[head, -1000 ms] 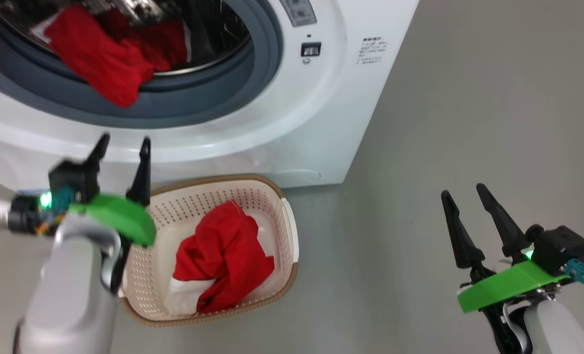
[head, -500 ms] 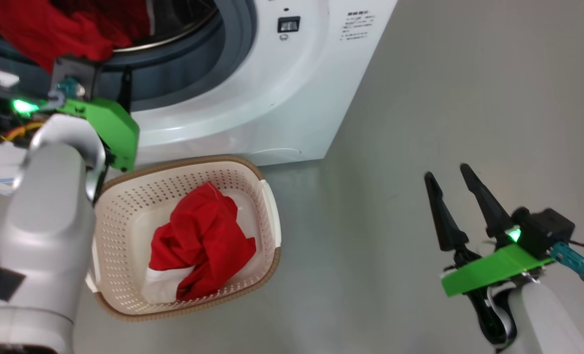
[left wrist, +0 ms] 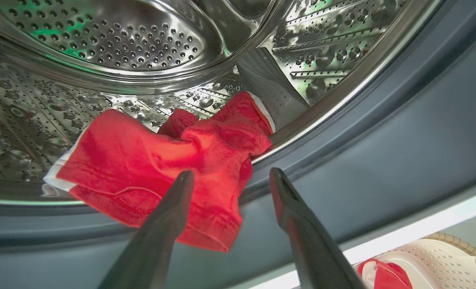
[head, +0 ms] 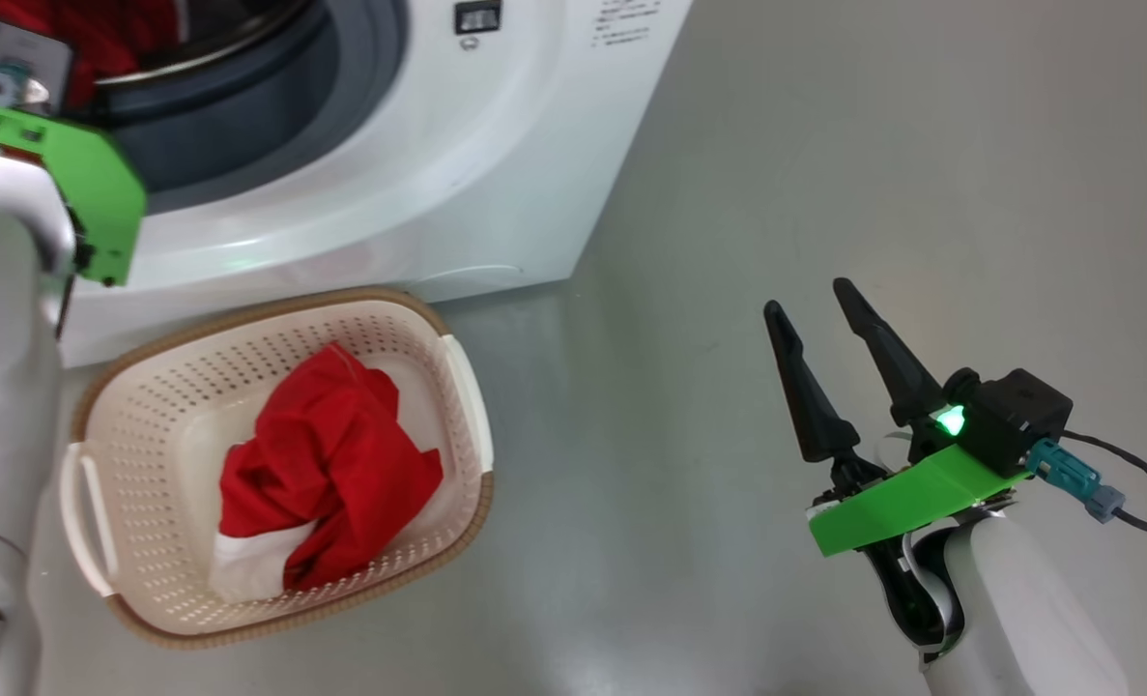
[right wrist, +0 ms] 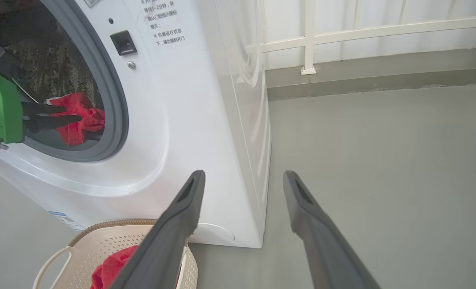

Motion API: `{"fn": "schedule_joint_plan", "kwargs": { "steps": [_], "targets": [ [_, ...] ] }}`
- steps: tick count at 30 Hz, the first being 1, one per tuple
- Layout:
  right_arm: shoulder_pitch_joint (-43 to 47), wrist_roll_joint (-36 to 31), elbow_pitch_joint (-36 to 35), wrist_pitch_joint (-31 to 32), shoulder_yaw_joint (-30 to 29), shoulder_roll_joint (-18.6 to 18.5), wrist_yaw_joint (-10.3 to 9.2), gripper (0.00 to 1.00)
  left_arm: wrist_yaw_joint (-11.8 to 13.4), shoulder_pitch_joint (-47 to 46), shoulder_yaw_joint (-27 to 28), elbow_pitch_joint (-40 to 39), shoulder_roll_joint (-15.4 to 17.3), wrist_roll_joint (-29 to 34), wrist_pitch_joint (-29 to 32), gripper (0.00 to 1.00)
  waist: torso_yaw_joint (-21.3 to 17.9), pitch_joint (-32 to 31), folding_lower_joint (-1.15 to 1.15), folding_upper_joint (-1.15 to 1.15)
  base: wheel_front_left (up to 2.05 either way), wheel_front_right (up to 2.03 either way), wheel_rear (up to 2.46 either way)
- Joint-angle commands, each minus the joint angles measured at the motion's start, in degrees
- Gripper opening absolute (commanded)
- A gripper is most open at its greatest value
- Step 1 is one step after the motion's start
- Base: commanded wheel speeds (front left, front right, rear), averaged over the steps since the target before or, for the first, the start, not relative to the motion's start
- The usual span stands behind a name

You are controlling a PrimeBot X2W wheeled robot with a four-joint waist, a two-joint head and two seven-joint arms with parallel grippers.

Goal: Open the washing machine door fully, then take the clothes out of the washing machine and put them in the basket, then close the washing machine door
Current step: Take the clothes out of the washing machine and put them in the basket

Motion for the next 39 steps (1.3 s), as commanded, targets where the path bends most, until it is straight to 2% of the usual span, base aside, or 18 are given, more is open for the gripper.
{"fn": "schedule_joint_plan", "kwargs": {
  "steps": [1,8,17,18,19,20,21,30,35,39],
  "targets": [
    [-0.11,-0.34,-1.2,-0.69,1.3,0.16,0.09,1.0,0.72,-1.89,0.36,-0.72,2.66,0.79,0.11,1.0,-1.37,1.41,0.0,0.0,0.0,0.0,0.0],
    [-1.29,-0.28,-1.35,-0.69,2.2,0.98,0.09,1.0,1.65,-5.04,-1.52,2.04,4.83,2.14,0.8,1.0,-3.27,3.49,0.0,0.0,0.0,0.0,0.0],
    [-2.15,-0.05,-1.22,-0.69,3.73,1.81,0.09,1.0,4.01,-6.16,-3.13,3.55,7.26,2.95,2.01,1.0,-4.73,4.75,0.0,0.0,0.0,0.0,0.0],
    [-2.21,-0.04,-1.2,-0.69,3.86,1.87,0.09,1.0,4.23,-6.16,-3.29,3.65,7.49,3.0,2.11,0.79,-4.83,4.81,0.0,0.0,0.0,0.0,0.0],
    [-2.25,-0.03,-1.18,-0.69,4.01,1.93,0.09,1.0,4.43,-6.15,-3.4,3.73,7.72,2.99,2.09,0.42,-4.92,4.86,0.0,0.0,0.0,0.0,0.0],
    [-2.28,-0.03,-1.16,-0.69,4.13,1.98,0.09,1.0,4.83,-6.16,-3.56,3.79,7.96,3.06,1.98,0.16,-4.98,4.89,0.0,0.0,0.0,0.0,0.0],
    [-2.28,-0.02,-1.14,-0.69,4.18,2.02,0.09,1.0,5.08,-6.14,-3.85,3.85,8.12,3.23,1.85,0.0,-5.0,4.88,0.0,0.0,0.0,0.0,0.0],
    [-1.97,-0.26,-0.93,-0.69,3.67,2.1,0.09,1.0,5.94,-6.1,-2.69,4.13,7.76,0.44,-1.69,0.0,-3.87,4.13,0.0,0.0,0.0,0.0,0.0],
    [-1.66,-0.51,-0.95,-0.69,2.6,1.5,0.09,1.0,4.32,-4.97,1.55,4.16,5.25,-5.38,-7.37,0.0,-2.07,2.29,0.0,0.0,0.0,0.0,0.0],
    [-1.07,-0.55,-0.88,-0.69,1.82,0.52,0.09,1.0,2.05,-3.11,4.65,3.98,3.42,-9.77,-12.51,0.0,-0.52,0.29,0.0,0.0,0.0,0.0,0.0]
  ]
}}
